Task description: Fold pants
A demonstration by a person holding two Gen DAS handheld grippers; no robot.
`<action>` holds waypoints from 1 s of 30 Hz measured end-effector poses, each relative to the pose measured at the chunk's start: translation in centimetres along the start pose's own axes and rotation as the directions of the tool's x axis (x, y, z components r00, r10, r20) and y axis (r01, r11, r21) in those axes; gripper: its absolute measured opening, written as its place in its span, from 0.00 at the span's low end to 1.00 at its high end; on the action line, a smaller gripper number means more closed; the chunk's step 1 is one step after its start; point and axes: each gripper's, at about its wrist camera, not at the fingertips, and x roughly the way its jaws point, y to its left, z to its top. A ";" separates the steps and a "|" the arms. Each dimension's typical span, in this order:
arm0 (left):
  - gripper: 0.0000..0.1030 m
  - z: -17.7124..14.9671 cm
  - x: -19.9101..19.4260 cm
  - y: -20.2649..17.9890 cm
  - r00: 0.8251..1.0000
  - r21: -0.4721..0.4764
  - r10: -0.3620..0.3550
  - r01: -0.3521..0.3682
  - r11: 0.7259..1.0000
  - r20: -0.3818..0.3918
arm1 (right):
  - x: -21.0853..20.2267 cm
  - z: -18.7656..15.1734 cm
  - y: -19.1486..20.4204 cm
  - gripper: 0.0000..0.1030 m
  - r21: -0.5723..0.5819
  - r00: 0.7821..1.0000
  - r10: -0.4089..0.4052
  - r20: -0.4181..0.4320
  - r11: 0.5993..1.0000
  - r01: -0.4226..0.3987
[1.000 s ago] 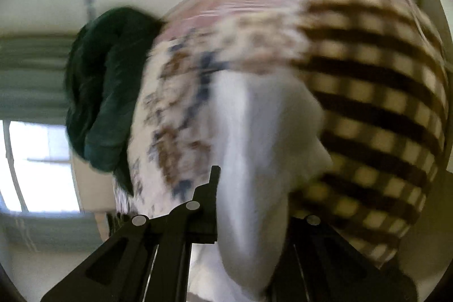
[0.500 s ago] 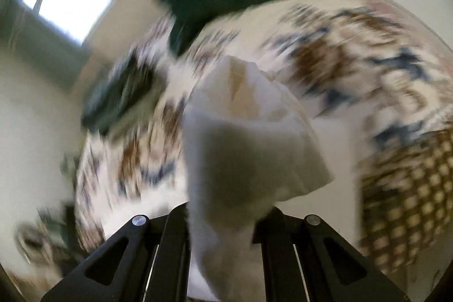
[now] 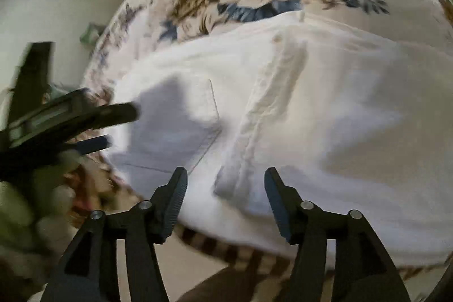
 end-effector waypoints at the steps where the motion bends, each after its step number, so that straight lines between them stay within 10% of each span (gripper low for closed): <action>1: 1.00 0.5 0.4 -1.2 1.000 0.022 -0.025 0.025 0.999 0.000 | -1.4 0.2 -1.1 0.65 0.048 1.000 -0.019 0.016 0.999 0.018; 6: 0.99 1.0 4.6 -8.5 0.997 0.197 -0.059 0.067 0.978 -0.049 | -7.6 -0.7 -10.3 0.65 0.332 0.979 -0.196 0.056 0.928 0.167; 7: 0.86 0.9 6.2 -10.3 0.996 0.239 -0.058 0.073 0.968 -0.068 | -8.4 -0.8 -11.8 0.65 0.375 0.973 -0.224 0.056 0.908 0.187; 9: 0.21 0.6 7.8 -11.9 0.995 0.289 -0.045 0.069 0.955 -0.087 | -10.2 -1.1 -15.5 0.65 0.460 0.957 -0.285 0.049 0.857 0.232; 11: 0.09 -0.2 7.9 -12.8 0.998 0.338 -0.042 0.055 0.939 -0.045 | -10.9 -1.1 -17.8 0.65 0.503 0.951 -0.306 0.042 0.829 0.244; 21: 0.08 -1.1 6.2 -8.9 0.999 0.244 -0.039 0.046 0.969 -0.035 | -8.5 0.3 -15.5 0.65 0.419 0.954 -0.301 -0.016 0.864 0.280; 26: 0.15 -0.1 8.3 -7.5 0.992 0.172 -0.065 0.083 0.982 -0.111 | -4.6 -1.0 -15.3 0.42 0.242 0.871 -0.456 -0.183 0.838 0.489; 30: 0.20 0.3 7.4 -6.3 0.981 0.080 -0.124 0.137 0.987 -0.152 | -6.3 -0.8 -16.1 0.44 0.294 0.900 -0.398 -0.179 0.851 0.435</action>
